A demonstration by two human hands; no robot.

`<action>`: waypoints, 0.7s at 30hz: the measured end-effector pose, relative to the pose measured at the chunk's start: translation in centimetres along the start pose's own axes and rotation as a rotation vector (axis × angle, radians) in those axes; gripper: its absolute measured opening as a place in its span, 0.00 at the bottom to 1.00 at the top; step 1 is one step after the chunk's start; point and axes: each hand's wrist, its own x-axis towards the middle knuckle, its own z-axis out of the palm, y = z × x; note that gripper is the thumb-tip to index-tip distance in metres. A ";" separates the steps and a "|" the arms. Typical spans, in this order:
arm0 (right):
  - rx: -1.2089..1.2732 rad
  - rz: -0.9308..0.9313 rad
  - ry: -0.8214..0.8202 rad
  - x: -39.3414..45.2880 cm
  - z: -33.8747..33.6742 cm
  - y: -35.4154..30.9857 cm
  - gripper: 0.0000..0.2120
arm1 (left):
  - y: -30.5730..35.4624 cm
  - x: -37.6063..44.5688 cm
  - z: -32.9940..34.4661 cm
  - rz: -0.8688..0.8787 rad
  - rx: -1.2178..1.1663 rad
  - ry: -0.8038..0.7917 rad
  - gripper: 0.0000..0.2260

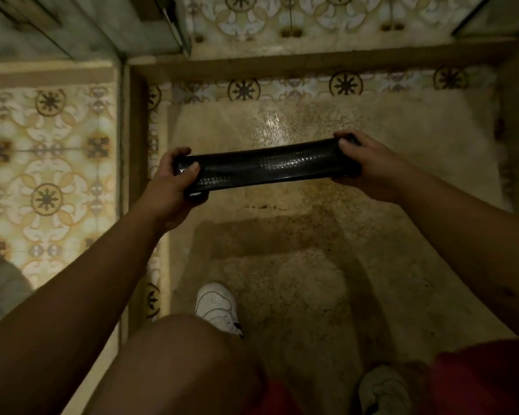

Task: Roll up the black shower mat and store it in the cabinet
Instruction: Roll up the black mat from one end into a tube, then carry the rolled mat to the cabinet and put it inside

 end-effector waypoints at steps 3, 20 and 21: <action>0.018 -0.029 0.033 -5.9 1.1 -4.6 0.20 | 5.3 -4.6 0.6 -0.025 -0.039 -0.013 0.12; -0.051 -0.055 0.066 -38.3 11.2 -37.2 0.32 | 42.2 -34.0 2.9 -0.033 -0.077 -0.158 0.32; -0.053 -0.071 0.072 -39.7 11.6 -38.5 0.31 | 43.8 -35.1 2.9 -0.019 -0.059 -0.168 0.32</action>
